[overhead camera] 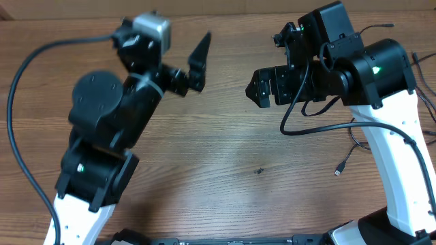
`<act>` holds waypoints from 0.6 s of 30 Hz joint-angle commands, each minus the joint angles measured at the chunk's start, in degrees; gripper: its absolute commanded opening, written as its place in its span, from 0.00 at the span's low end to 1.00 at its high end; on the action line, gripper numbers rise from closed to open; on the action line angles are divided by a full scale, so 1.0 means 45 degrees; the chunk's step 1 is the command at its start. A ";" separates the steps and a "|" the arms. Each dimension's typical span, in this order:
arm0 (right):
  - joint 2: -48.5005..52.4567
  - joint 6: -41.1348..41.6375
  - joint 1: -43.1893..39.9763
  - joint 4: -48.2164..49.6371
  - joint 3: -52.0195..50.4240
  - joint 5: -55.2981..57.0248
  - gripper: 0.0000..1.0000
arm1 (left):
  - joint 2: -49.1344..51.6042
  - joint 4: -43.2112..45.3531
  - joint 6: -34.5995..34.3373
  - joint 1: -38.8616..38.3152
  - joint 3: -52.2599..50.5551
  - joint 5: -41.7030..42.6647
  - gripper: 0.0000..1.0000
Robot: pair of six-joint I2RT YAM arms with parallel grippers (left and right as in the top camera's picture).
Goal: Untangle cables
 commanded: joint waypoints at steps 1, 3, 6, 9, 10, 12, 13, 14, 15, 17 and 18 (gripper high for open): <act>-0.0053 -0.0019 0.0039 0.0068 -0.0019 0.0092 1.00 | -0.1161 0.0869 0.0291 0.0709 -0.1938 0.1049 0.99; -0.0053 -0.0019 0.0039 0.0068 -0.0019 0.0092 1.00 | -0.2103 0.1418 0.0277 0.1399 -0.3517 0.1797 0.99; -0.0053 -0.0019 0.0039 0.0068 -0.0019 0.0092 1.00 | -0.3181 0.2288 0.0146 0.1928 -0.5207 0.1996 0.99; -0.0053 -0.0019 0.0039 0.0068 -0.0019 0.0092 1.00 | -0.4643 0.3521 0.0155 0.2239 -0.7145 0.1996 1.00; -0.0053 -0.0019 0.0039 0.0068 -0.0019 0.0092 1.00 | -0.5003 0.3803 0.0151 0.2307 -0.7606 0.1996 1.00; -0.0053 -0.0019 0.0039 0.0068 -0.0019 0.0092 1.00 | -0.5950 0.4595 0.0151 0.2511 -0.8830 0.2006 1.00; -0.0053 -0.0019 0.0039 0.0068 -0.0019 0.0092 1.00 | -0.6363 0.4979 0.0151 0.2623 -0.9408 0.2006 1.00; -0.0053 -0.0019 0.0039 0.0068 -0.0015 0.0092 1.00 | -0.6659 0.5299 0.0151 0.2720 -0.9836 0.2006 1.00; -0.0053 -0.0019 0.0039 0.0068 -0.0019 0.0092 1.00 | -0.7271 0.5945 0.0151 0.2958 -1.0715 0.2123 1.00; -0.0053 -0.0019 0.0039 0.0068 -0.0019 0.0092 1.00 | -0.8383 0.6844 0.0151 0.3405 -1.2138 0.2511 0.99; -0.0053 -0.0019 0.0039 0.0068 -0.0019 0.0092 1.00 | -0.8762 0.7043 0.0146 0.3551 -1.2551 0.2618 1.00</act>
